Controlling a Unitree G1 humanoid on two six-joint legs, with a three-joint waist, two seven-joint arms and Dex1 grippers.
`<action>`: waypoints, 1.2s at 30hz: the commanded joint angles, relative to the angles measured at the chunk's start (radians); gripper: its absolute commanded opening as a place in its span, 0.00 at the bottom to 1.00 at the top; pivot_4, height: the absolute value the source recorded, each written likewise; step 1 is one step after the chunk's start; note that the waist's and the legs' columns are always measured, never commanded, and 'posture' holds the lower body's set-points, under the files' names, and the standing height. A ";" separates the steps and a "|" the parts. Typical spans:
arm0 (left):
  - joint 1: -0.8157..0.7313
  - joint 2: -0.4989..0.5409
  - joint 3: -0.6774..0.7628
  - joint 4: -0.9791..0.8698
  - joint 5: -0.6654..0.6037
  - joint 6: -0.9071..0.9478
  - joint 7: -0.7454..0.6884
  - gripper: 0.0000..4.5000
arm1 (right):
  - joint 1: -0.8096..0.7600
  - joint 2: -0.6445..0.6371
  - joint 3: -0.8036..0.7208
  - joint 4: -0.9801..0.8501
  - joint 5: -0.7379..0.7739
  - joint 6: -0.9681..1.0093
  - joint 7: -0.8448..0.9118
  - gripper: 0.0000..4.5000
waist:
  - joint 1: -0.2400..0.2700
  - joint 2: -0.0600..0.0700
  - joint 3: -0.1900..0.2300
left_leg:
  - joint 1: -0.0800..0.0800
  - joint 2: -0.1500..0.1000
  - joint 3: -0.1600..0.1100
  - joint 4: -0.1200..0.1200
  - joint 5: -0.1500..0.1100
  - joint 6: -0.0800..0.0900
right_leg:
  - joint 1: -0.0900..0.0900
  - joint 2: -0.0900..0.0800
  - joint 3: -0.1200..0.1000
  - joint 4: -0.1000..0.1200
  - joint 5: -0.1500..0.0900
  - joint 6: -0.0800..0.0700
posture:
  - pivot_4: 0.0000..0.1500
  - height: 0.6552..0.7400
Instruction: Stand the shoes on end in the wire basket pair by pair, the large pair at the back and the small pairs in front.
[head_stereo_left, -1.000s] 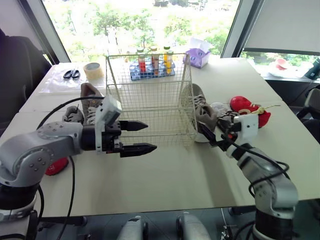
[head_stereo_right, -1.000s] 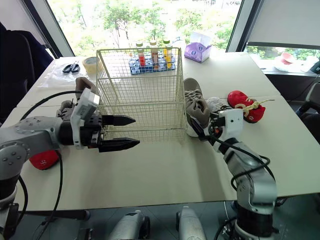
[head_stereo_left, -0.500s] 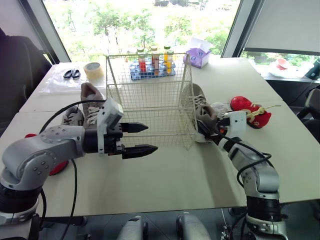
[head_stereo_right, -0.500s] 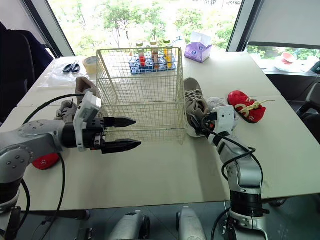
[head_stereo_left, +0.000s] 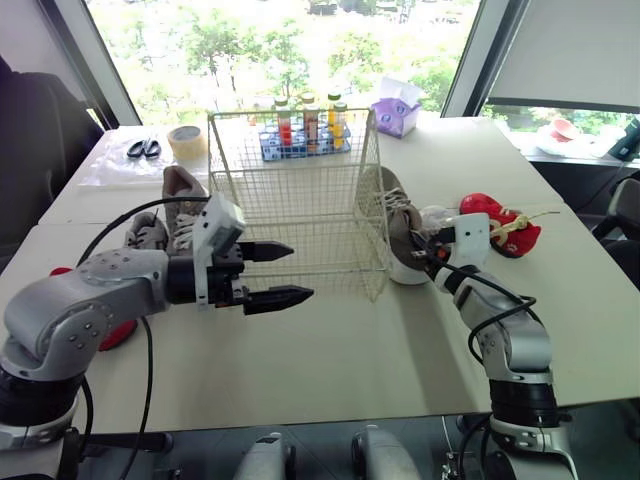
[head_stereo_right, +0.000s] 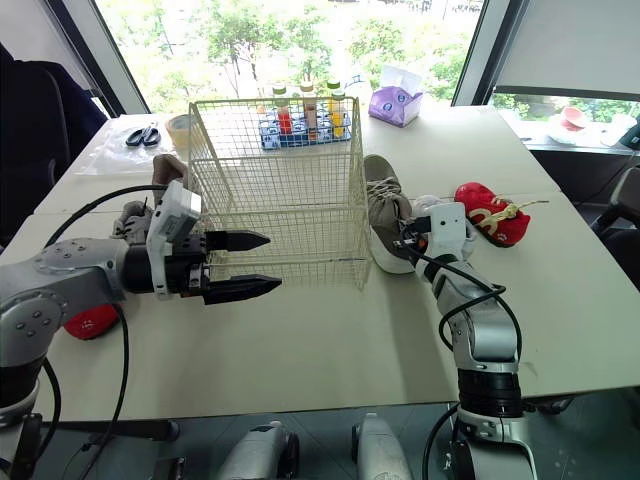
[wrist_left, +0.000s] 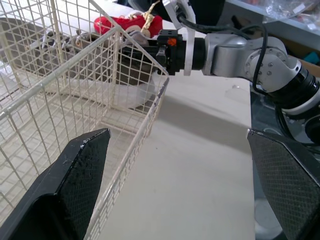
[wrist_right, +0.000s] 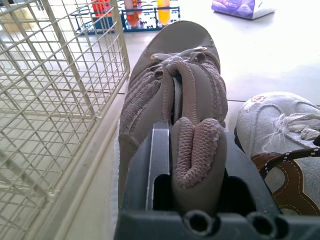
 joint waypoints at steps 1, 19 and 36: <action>-0.002 -0.004 0.011 -0.003 0.021 -0.034 -0.012 1.00 | 0.002 -0.007 -0.029 -0.025 -0.002 -0.006 -0.032 0.07 | 0.001 0.000 0.000 | 0.000 0.000 0.000 0.000 0.000 0.000 | 0.000 0.000 0.000 0.000 0.000 0.000 | 1.00 1.00; -0.282 -0.045 0.200 0.377 -0.122 -0.001 -0.017 1.00 | -0.563 -0.385 -0.136 0.035 -0.047 -0.294 0.023 0.07 | -0.004 0.007 0.009 | -0.005 0.000 0.001 0.000 0.000 0.000 | -0.006 0.000 0.000 0.000 0.000 0.000 | 1.00 1.00; -0.768 0.075 0.232 0.979 0.017 0.021 -0.223 1.00 | -0.862 -0.452 0.109 0.198 0.062 -0.556 0.654 0.07 | -0.022 0.004 0.018 | -0.021 -0.003 0.001 0.003 0.002 -0.003 | -0.021 -0.005 -0.003 0.001 0.000 0.001 | 1.00 1.00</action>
